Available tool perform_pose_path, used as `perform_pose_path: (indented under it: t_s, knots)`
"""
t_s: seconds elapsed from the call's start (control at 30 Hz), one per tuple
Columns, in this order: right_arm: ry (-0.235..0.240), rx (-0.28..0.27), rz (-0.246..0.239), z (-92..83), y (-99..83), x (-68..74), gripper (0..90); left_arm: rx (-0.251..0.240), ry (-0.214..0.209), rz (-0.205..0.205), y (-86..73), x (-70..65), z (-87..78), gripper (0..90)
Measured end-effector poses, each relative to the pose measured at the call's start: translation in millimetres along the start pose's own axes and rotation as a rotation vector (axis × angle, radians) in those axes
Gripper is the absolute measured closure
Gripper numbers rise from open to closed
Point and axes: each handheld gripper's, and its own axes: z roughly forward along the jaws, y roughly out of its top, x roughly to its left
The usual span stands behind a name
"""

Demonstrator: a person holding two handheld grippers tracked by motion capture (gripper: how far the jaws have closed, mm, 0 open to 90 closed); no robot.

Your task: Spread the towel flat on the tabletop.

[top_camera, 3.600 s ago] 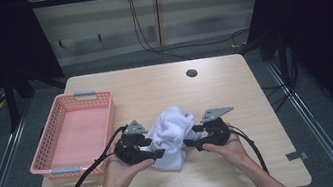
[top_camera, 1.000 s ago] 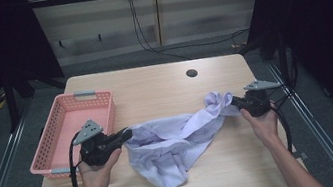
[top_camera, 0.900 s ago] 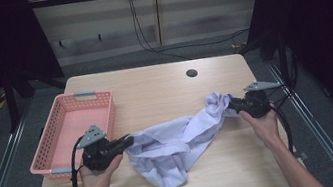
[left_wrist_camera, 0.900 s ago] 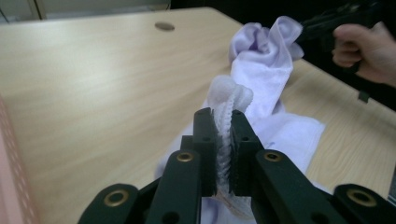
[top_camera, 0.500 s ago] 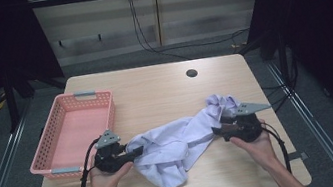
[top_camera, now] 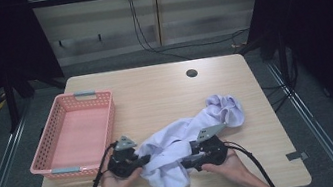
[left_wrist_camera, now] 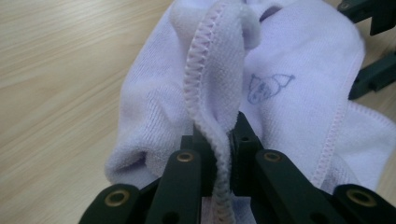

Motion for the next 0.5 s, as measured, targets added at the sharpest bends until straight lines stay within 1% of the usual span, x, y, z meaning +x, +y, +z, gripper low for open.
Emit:
perform_pose_path:
  t_s: [0.03, 0.07, 0.1, 0.13, 0.17, 0.2, 0.23, 0.27, 0.3, 0.33, 0.37, 0.4, 0.43, 0.47, 0.5]
  knots:
    - [-0.017, 0.030, -0.022, 7.6, -1.5, 5.5, 46.5, -0.012, -0.046, -0.013, 0.6, 1.0, 5.0, 84.2]
    - [-0.017, 0.030, -0.022, 7.6, -1.5, 5.5, 46.5, -0.012, -0.046, -0.013, 0.6, 1.0, 5.0, 84.2]
    - [-0.036, 0.032, -0.038, 9.4, -2.1, 8.2, 48.7, -0.010, -0.049, -0.014, 0.7, 3.1, 6.8, 84.2]
    - [-0.062, 0.041, -0.063, 9.8, -1.5, 10.8, 54.3, -0.020, -0.067, -0.022, 0.1, 4.6, 8.4, 84.2]
    - [-0.104, 0.048, -0.069, 7.8, -1.2, 8.3, 70.0, -0.034, -0.079, -0.026, -1.5, 4.7, 10.0, 84.0]
    - [-0.105, 0.044, -0.064, 6.7, -1.8, 5.5, 74.3, -0.034, -0.079, -0.026, -1.5, 4.7, 10.0, 83.5]
    - [-0.108, 0.045, -0.059, 4.4, -2.3, 1.5, 78.0, -0.043, -0.104, -0.055, -2.5, 6.4, 11.5, 82.3]
    - [-0.125, 0.046, -0.055, 1.5, -2.4, -2.4, 80.7, -0.050, -0.116, -0.063, -2.9, 6.2, 12.0, 82.2]
    - [-0.147, 0.051, -0.058, -2.3, -2.3, -6.7, 82.3, -0.046, -0.123, -0.061, -3.2, 4.8, 12.5, 82.3]
    - [-0.169, 0.052, -0.056, -6.9, -2.9, -13.0, 83.3, -0.042, -0.122, -0.047, -3.7, 3.7, 12.5, 82.5]
    - [-0.191, 0.051, -0.028, -12.4, -4.4, -20.5, 83.7, -0.040, -0.123, -0.046, -4.5, 2.5, 12.7, 83.9]
    - [-0.191, 0.051, -0.028, -12.4, -4.4, -20.5, 83.7, -0.040, -0.123, -0.046, -4.5, 2.5, 12.7, 84.5]
    - [-0.243, 0.039, 0.007, -26.8, -9.3, -40.0, 84.5, -0.029, -0.142, -0.054, -5.2, 3.4, 13.2, 84.6]
    - [-0.243, 0.039, 0.007, -26.8, -9.3, -40.0, 84.5, -0.032, -0.145, -0.061, -5.8, 3.5, 12.9, 84.6]
    - [-0.286, 0.026, 0.036, -41.6, -14.2, -56.3, 84.8, -0.034, -0.161, -0.080, -7.3, 5.7, 11.6, 85.0]
